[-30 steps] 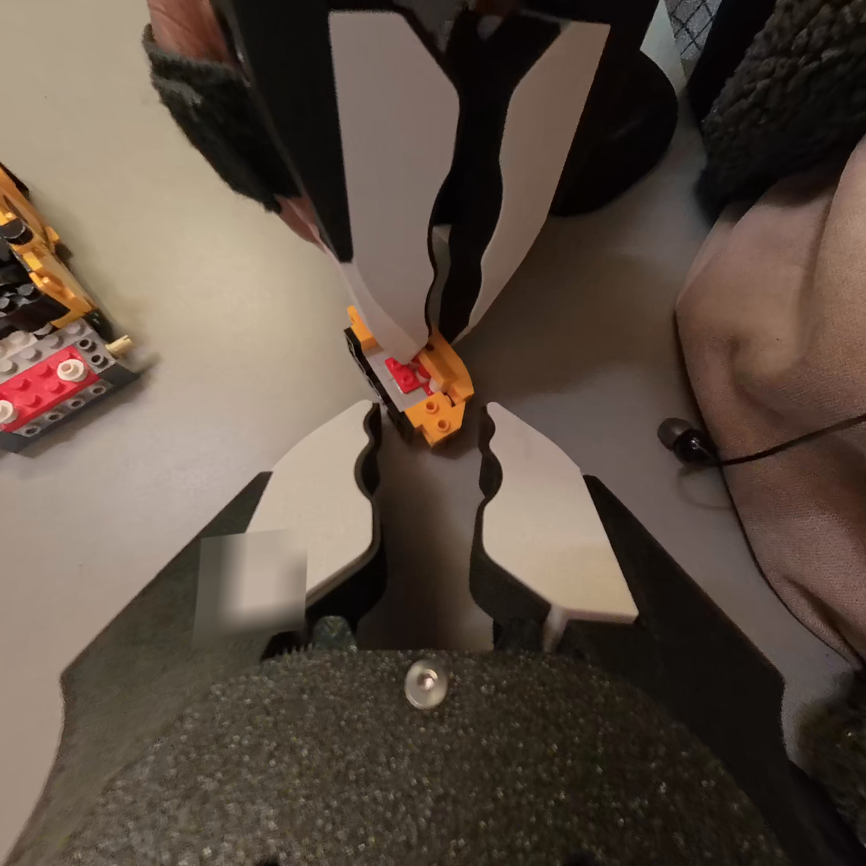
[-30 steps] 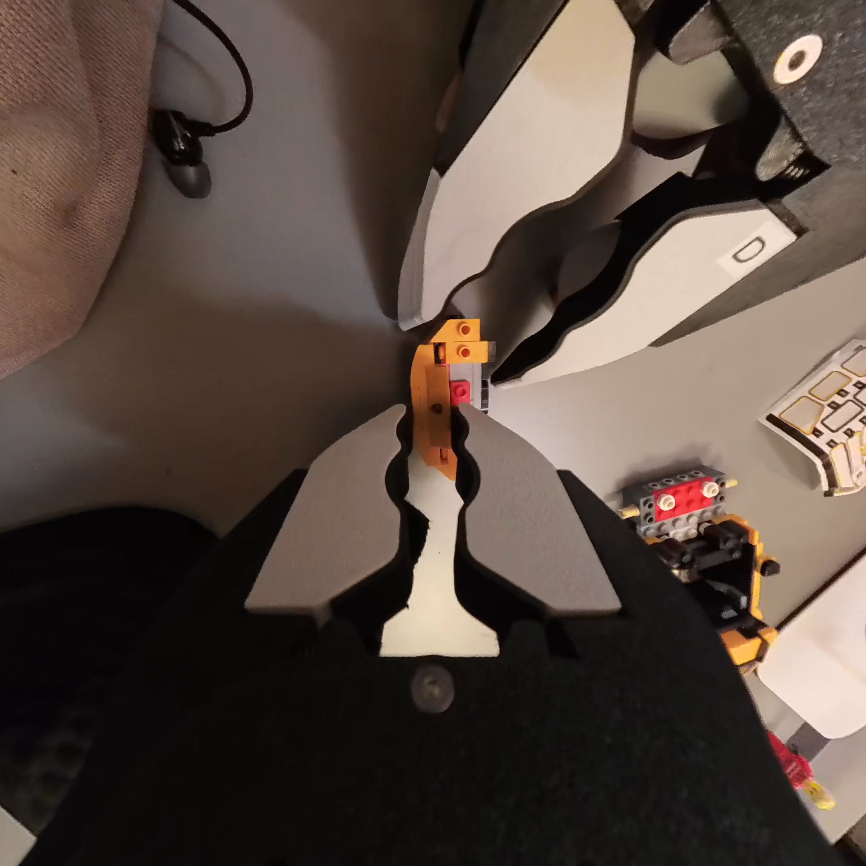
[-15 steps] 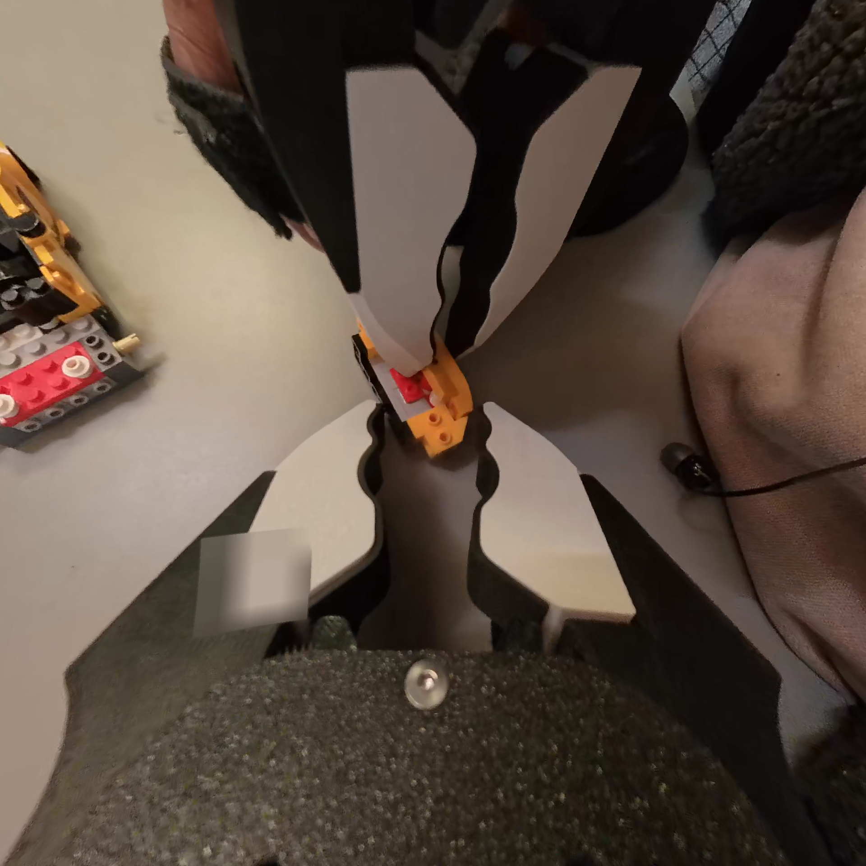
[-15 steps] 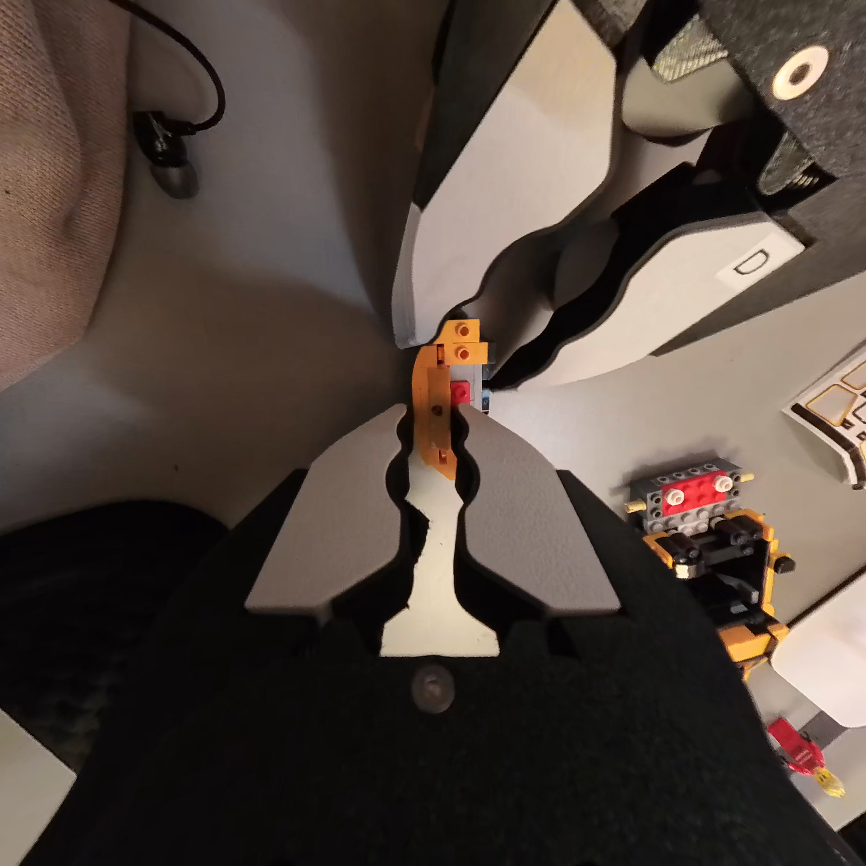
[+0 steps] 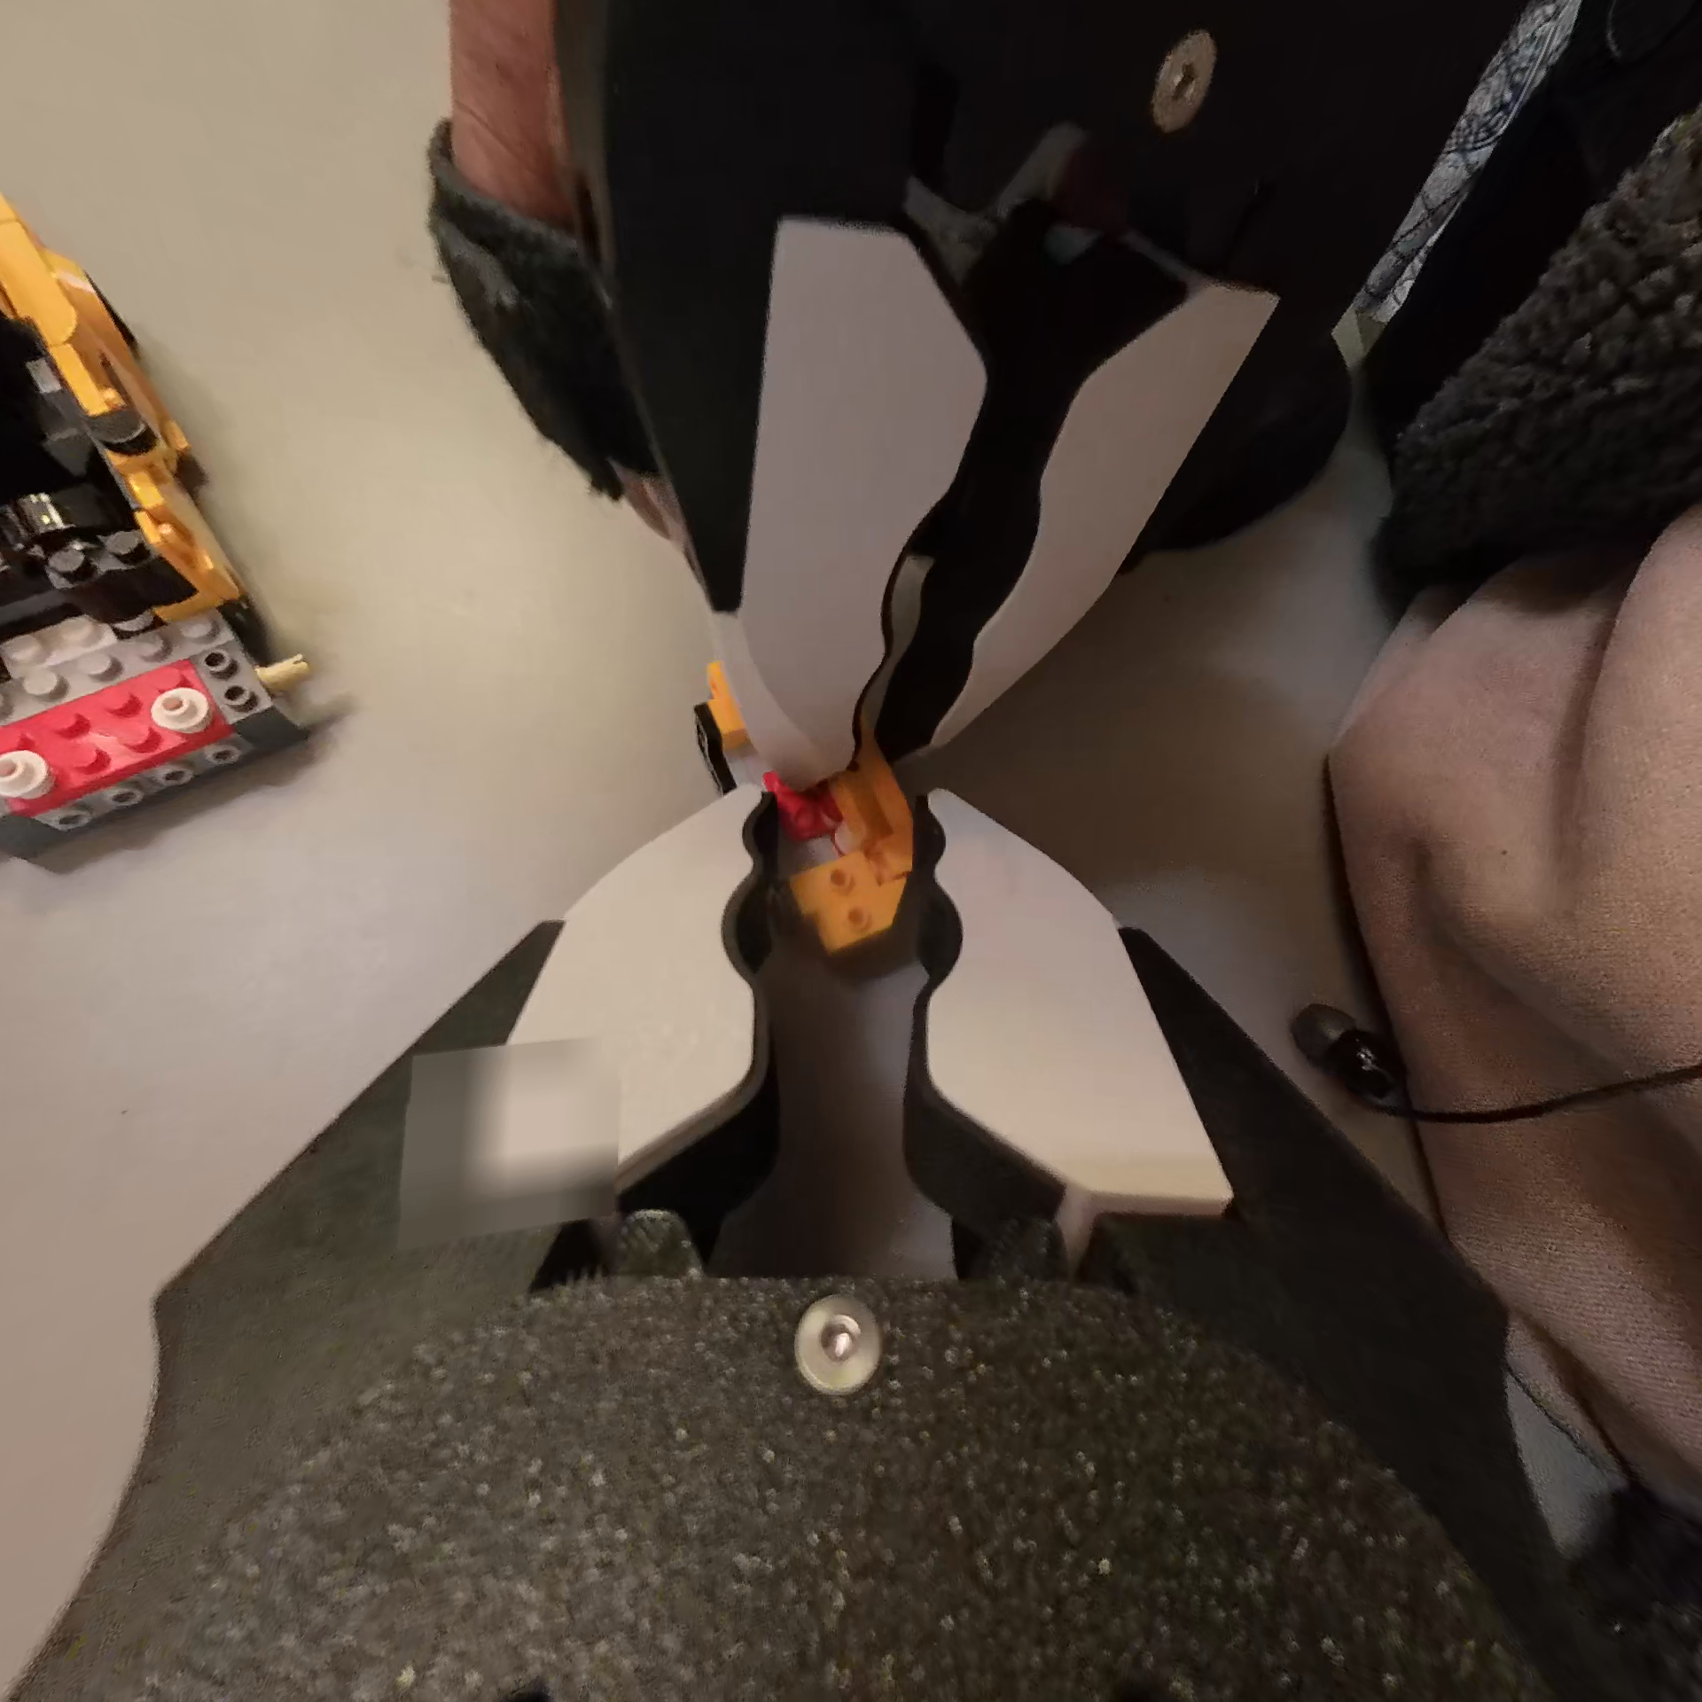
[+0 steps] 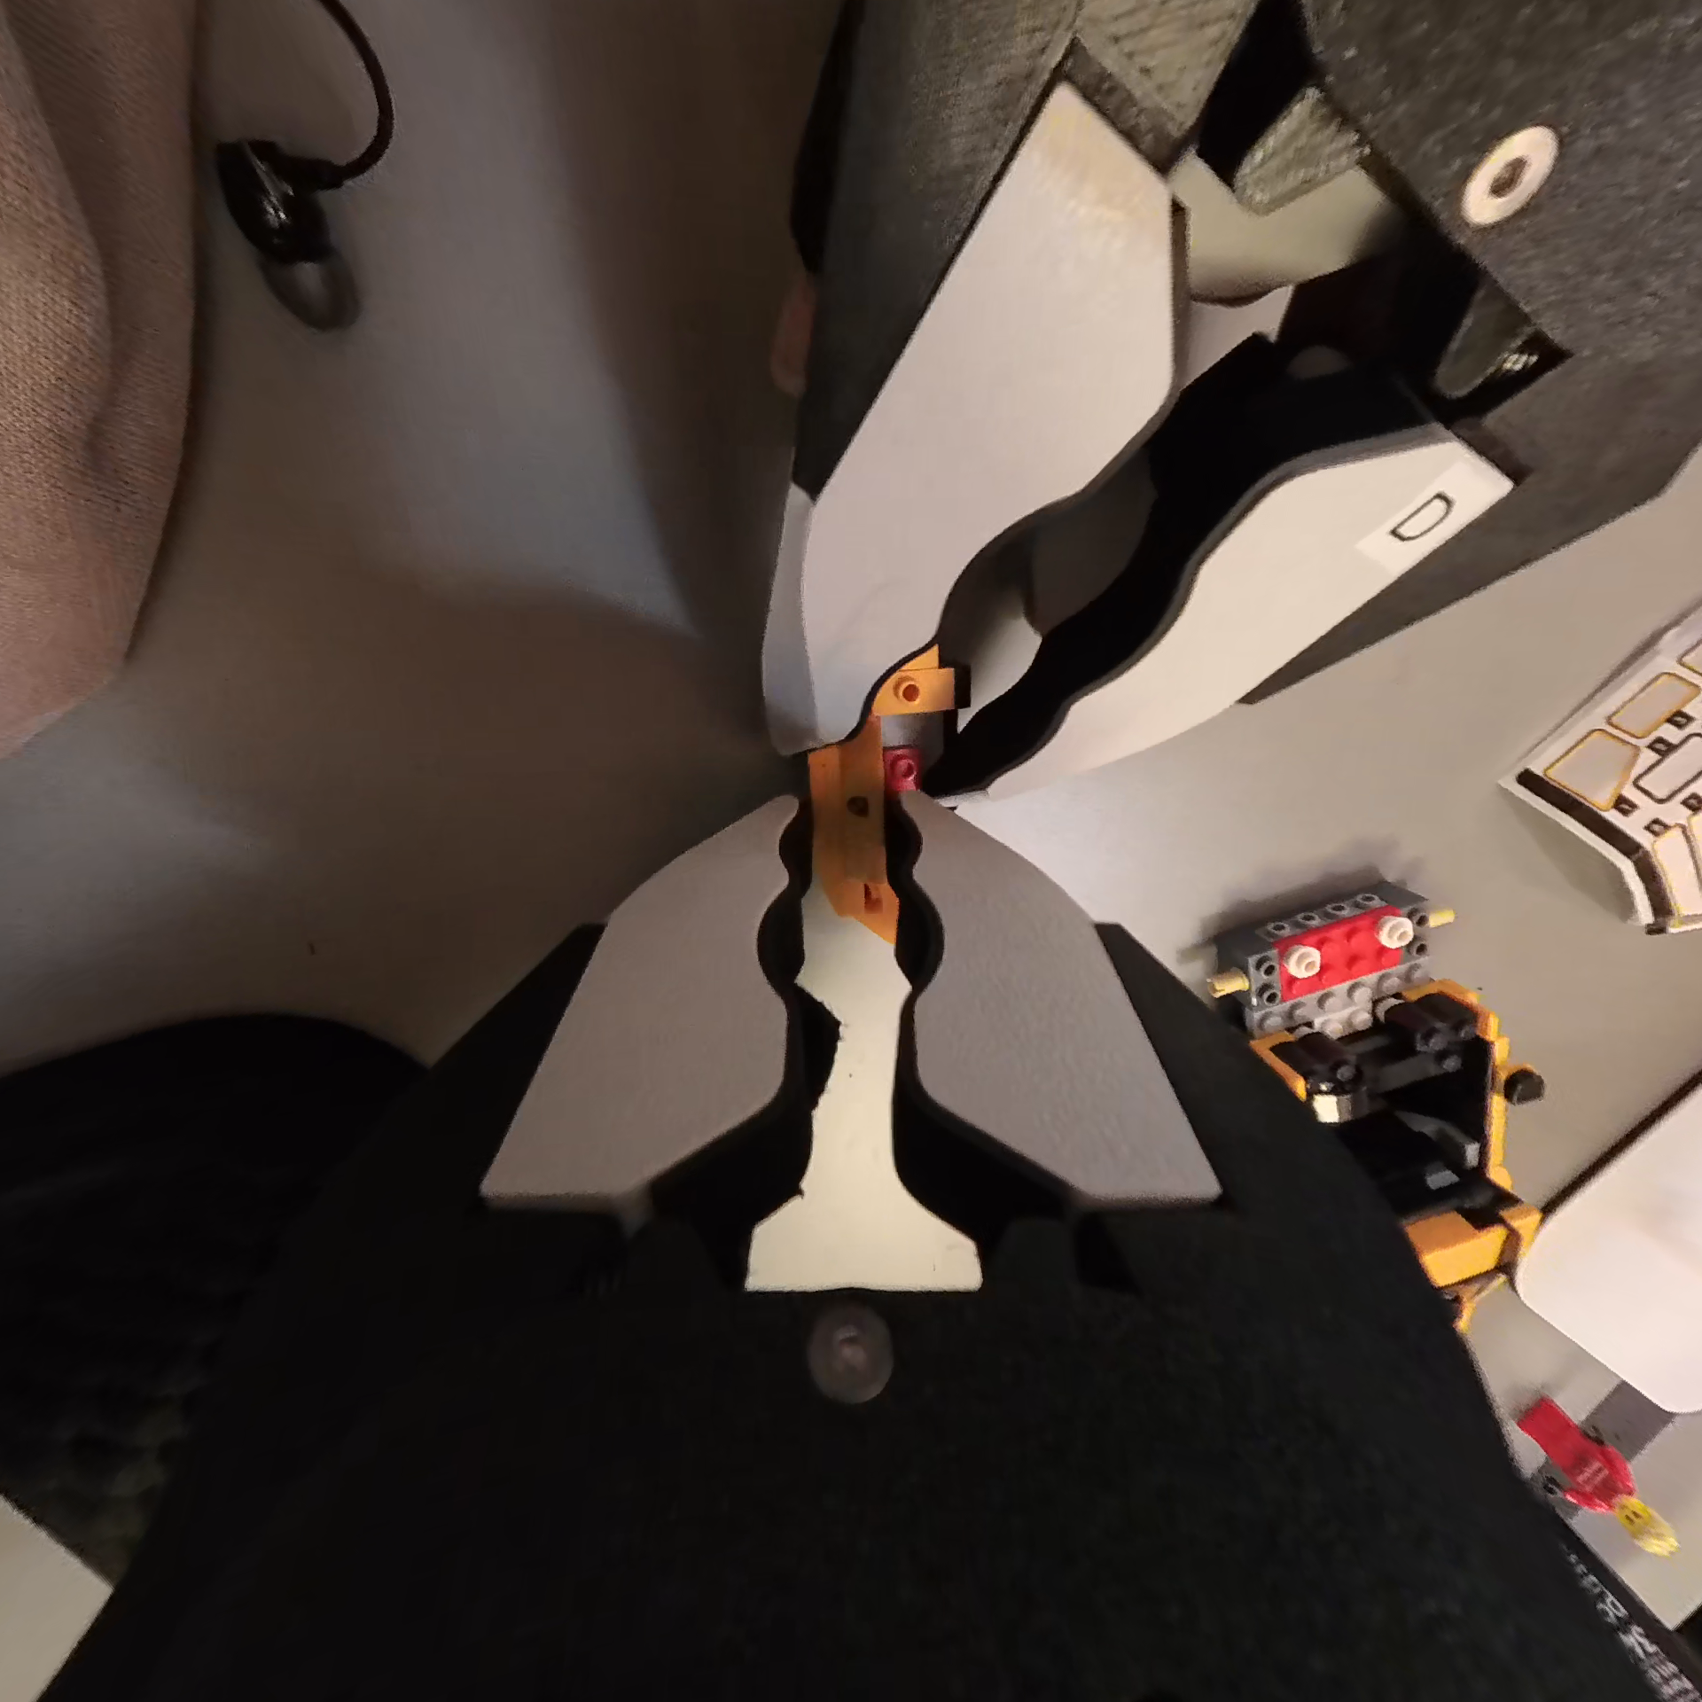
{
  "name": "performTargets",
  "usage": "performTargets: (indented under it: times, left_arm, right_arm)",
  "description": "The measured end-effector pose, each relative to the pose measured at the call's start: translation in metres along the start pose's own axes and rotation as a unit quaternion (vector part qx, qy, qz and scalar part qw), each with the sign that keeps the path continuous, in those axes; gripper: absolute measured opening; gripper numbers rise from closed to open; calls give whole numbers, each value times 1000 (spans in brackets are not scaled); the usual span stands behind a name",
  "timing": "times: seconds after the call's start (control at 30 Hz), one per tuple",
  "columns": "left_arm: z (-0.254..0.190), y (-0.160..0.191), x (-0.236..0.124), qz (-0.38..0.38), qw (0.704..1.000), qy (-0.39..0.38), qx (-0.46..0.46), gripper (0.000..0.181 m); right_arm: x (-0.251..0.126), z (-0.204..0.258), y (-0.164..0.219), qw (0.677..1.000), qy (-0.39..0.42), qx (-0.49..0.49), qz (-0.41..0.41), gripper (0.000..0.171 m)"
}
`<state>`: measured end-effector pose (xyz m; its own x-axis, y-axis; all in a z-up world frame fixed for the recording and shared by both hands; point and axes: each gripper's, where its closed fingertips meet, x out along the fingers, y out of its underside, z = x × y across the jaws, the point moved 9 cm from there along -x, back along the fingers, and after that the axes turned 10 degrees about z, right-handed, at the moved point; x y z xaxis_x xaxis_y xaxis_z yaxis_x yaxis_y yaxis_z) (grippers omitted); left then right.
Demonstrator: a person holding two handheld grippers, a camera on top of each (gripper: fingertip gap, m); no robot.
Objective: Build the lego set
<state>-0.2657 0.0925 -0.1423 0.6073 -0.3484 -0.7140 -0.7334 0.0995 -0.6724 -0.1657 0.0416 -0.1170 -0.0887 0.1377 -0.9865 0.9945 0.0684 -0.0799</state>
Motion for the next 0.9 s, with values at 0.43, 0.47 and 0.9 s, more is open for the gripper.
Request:
performTargets:
  times: [0.43,0.47,0.9]
  left_arm:
    - [3,0,0,-1,1000,7,-15,28]
    - [3,0,0,-1,1000,7,-15,28]
    - [4,1,-2,-8,1000,7,-20,32]
  right_arm:
    - [-4,-2,-3,999,5,3,-42,10]
    - [-4,-5,-2,999,-4,9,-47,7]
    - [5,-27,7,986,-141,32,-78,8]
